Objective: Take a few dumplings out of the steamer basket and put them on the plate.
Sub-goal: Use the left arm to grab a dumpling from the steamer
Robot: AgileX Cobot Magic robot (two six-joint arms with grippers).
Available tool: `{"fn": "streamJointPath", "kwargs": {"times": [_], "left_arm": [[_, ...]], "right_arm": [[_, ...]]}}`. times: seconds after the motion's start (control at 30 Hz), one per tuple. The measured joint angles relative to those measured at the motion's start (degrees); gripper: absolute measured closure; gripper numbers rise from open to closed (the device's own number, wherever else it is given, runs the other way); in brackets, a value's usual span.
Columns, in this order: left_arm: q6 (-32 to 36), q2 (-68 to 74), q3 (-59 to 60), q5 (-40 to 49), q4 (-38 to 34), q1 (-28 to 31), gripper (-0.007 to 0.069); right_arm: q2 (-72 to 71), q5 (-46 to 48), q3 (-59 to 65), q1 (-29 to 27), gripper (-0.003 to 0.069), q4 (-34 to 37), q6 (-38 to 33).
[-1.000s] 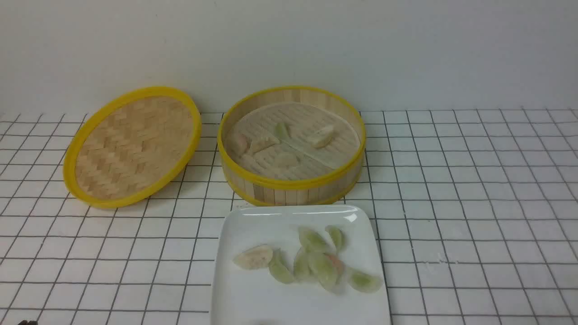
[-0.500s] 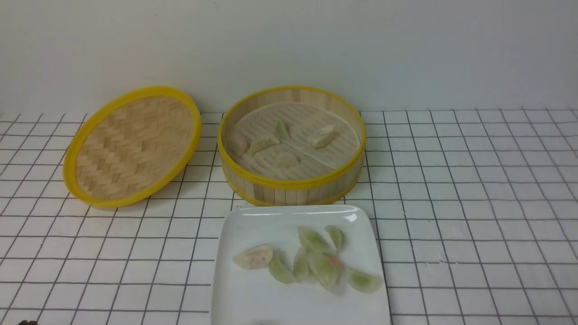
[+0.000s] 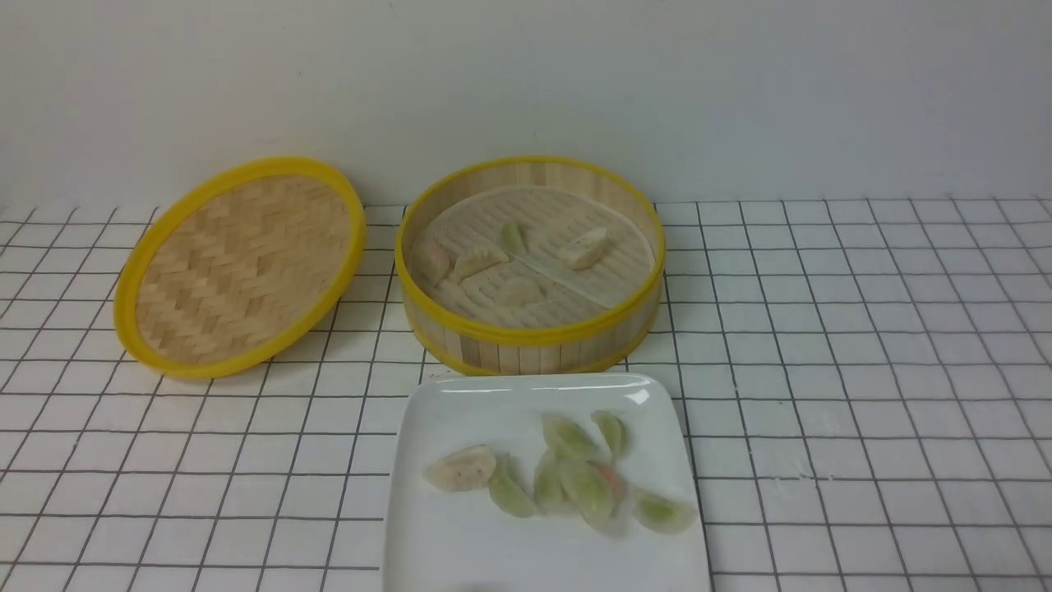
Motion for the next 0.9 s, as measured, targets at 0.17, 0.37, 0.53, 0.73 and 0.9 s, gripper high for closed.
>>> {"fn": "streamJointPath", "kwargs": {"times": [0.17,0.37,0.53,0.73,0.9], "left_arm": [[-3.7,0.0,-0.8,-16.9,-6.8,0.0,0.0631],[-4.3,3.7,-15.1,-5.1,-4.1,0.0,0.0631],[2.1,24.4,-38.9,27.4,1.8,0.0,0.0631],[10.3,55.0,-61.4,67.1,3.5,0.0,0.0631],[15.8,74.5,-68.0,79.4,5.3,-1.7,0.0631]], "right_arm": [[0.0,0.0,0.0,0.0,0.0669,0.0,0.1],[0.0,0.0,0.0,0.0,0.0669,0.0,0.1],[0.0,0.0,0.0,0.0,0.0669,0.0,0.1],[0.0,-8.7,0.5,0.0,0.0669,10.1,5.4],[0.0,-22.3,0.5,0.0,0.0669,24.0,11.8]]}}
